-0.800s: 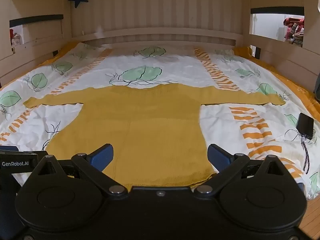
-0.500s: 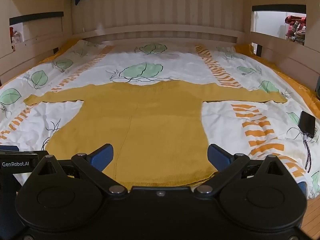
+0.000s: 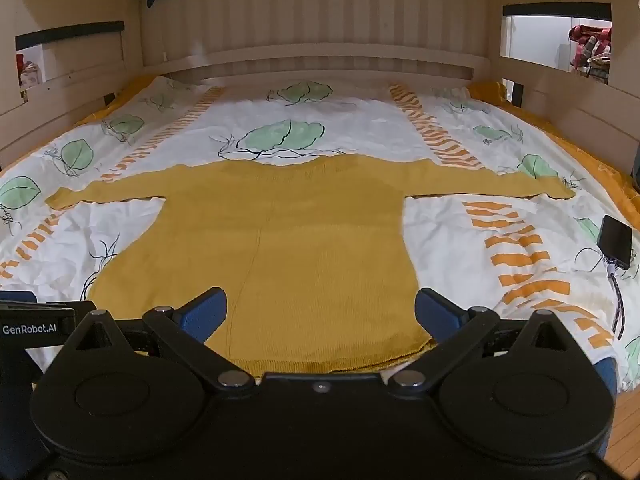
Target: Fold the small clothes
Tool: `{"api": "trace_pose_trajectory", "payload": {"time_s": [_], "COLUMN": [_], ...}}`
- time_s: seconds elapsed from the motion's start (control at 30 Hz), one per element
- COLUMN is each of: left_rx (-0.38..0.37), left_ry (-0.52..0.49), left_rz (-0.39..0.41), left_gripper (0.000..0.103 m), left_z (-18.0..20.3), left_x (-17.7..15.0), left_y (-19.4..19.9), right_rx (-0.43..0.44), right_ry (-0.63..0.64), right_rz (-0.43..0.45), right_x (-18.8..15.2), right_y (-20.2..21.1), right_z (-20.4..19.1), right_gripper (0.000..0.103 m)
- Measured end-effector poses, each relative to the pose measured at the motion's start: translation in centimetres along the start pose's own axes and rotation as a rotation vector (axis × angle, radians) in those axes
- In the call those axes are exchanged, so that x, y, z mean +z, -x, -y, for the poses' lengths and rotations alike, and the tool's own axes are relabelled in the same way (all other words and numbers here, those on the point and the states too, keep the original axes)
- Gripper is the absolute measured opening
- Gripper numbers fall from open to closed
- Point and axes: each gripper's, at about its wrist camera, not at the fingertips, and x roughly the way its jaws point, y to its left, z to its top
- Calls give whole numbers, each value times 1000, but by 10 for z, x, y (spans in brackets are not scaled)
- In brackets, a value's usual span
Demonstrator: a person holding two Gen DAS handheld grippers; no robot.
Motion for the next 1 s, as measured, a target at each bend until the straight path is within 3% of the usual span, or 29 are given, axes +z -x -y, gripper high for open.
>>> {"api": "trace_pose_trajectory", "payload": {"time_s": [1.0], "left_rx": [4], "left_ry": [0], "left_rz": [-35], "left_gripper": [75], "left_z": [1], "left_x": [-3], "left_y": [-10], "right_rx": [4], "right_ry": [-6], "right_rz": [-37], "right_x": [-3], "right_y": [-10], "right_z": [-2], "right_gripper": [100]}}
